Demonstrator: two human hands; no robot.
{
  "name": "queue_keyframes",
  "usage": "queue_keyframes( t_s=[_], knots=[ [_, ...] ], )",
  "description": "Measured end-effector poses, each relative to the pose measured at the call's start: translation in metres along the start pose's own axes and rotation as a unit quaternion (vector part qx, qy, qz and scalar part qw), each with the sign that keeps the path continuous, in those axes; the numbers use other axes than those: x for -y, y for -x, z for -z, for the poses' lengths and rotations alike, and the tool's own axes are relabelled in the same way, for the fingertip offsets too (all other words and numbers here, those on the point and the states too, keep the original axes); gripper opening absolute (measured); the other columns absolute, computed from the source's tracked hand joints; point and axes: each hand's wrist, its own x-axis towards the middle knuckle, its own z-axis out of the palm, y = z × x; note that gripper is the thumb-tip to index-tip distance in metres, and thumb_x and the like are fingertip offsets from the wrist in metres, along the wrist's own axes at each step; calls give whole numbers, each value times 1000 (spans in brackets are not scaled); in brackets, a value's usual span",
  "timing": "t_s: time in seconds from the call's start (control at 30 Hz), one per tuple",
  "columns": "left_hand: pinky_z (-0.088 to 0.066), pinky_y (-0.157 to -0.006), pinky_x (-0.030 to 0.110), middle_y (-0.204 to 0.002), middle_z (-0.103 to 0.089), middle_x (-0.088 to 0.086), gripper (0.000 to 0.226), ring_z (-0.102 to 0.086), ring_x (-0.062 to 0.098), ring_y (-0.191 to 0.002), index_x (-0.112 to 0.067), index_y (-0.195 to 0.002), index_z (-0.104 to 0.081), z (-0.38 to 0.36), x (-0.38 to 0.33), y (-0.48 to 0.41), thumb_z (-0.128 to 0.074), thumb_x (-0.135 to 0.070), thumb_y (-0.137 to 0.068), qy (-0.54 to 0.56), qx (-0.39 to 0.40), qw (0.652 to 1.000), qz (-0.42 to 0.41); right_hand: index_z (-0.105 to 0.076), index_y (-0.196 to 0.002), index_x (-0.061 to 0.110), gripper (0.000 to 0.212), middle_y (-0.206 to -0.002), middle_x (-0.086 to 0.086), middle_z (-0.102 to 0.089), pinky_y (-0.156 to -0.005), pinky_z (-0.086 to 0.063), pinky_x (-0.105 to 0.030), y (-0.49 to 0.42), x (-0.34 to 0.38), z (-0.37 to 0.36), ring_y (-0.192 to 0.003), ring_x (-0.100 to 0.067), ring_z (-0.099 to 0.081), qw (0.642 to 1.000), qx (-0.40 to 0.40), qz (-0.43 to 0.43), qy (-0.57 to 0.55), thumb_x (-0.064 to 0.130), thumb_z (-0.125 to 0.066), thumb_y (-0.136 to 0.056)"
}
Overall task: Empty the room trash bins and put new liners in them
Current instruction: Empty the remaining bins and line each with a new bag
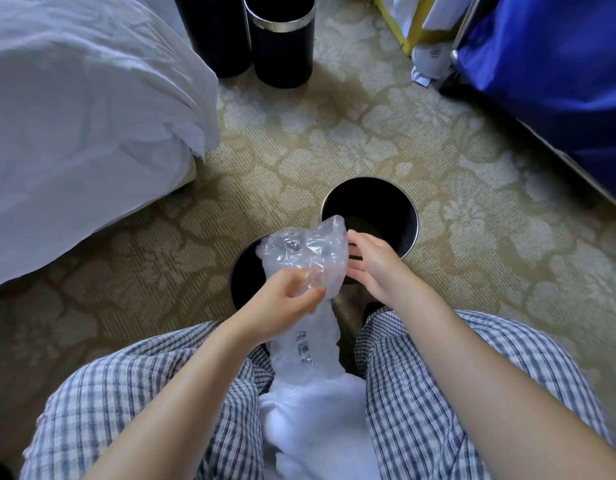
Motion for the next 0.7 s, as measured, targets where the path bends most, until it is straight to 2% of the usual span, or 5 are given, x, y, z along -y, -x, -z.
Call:
queue_keyframes(
  t_s=[0.17,0.3,0.47,0.6,0.7],
  knots=[
    [-23,-50,31,-54,-27,6,29,-26,18,-51,2,-62,-58,3,-4,2,-50,-20,-79,27,95,995,5,-53,-114,2,21,-95,-15,-61,-63,-47,-26,0,5,2,-69,-19,-59,997,3,-44,-70,15,-52,-97],
    [-27,-50,28,-54,-37,6,23,-31,16,-51,-15,-62,-71,4,-7,5,-57,-16,-80,5,140,990,-3,-60,-101,4,11,-80,-12,-59,-55,-38,-20,4,6,9,-55,-11,-50,992,96,-76,3,11,-55,-94],
    [-26,-52,21,-54,-30,-2,28,-29,10,-52,-18,-52,-27,-1,2,2,-45,-26,-71,-135,92,985,-63,-67,-108,17,22,-86,-8,-55,-59,-36,-23,9,4,8,-60,-12,-40,963,177,-44,201,29,-61,-90],
    [-29,-78,20,-56,-30,-9,26,-34,14,-68,-22,-51,-28,0,21,-1,-31,-39,-70,-321,52,930,-170,-67,-97,18,9,-79,-8,-49,-62,-33,-24,13,12,10,-64,-13,-39,951,193,-12,240,21,-61,-91],
    [-36,-80,26,-58,-23,-15,25,-33,12,-68,-21,-50,-33,3,28,-5,-37,-36,-70,-342,0,914,-218,-62,-76,14,16,-72,-8,-50,-55,-36,-19,16,16,10,-59,-11,-45,956,160,40,243,4,-59,-88]
  ],
)
